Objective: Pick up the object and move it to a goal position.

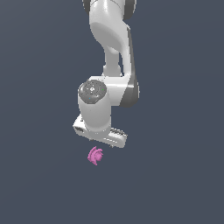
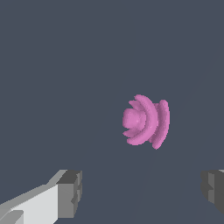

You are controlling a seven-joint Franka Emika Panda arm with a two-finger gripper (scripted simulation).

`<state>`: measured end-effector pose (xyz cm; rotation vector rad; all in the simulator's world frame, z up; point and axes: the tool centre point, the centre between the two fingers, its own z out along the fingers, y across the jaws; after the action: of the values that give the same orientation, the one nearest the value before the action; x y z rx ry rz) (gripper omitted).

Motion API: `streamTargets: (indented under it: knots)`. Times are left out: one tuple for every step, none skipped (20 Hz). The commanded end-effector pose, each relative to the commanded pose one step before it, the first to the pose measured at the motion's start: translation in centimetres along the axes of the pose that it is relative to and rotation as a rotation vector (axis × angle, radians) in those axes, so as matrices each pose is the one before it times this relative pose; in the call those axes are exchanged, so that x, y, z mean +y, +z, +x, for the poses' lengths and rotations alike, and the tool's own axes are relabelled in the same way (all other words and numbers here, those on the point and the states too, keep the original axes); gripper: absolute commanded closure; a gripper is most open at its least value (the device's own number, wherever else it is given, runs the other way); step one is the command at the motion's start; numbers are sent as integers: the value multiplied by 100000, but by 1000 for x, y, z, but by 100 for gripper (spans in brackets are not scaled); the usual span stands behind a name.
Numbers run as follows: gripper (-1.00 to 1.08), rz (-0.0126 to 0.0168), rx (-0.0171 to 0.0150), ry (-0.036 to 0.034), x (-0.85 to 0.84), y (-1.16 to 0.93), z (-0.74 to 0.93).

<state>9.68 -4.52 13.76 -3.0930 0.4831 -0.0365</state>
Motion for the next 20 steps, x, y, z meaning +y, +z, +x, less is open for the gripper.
streamTargets:
  knots:
    - [-92,-360,-554,5054,731,1201,1058]
    - [-92,-142,-197,1697,242,426,351]
    - [-92,-138,-181,1572,222,400,323]
    - [-92,-133,-164,1446,201,373,295]
    - [-92,-126,-149,1325,182,346,269]
    - [-92,-118,-134,1205,164,318,243]
    - [-92,-110,-119,1084,146,289,217]
    - [-92,-100,-106,967,129,260,193]
    - [-92,-90,-92,850,113,230,169]
    - [-92,-79,-79,734,96,200,145]
    - [-92,-68,-66,620,81,170,122]
    - [-92,-56,-54,506,66,139,99]
    - [-92,-44,-42,392,50,108,76]
    - [-92,-32,-30,281,37,78,55]
    - [-92,-19,-18,167,21,47,33]
    - [-92,-5,-5,48,2,15,9]
    - [-92,-11,-40,-302,6,-40,-76]
    - [-92,0,0,0,-2,43,-1]
    - [-92,0,0,0,-5,128,-2]
    - [-92,0,0,0,-8,212,-4]
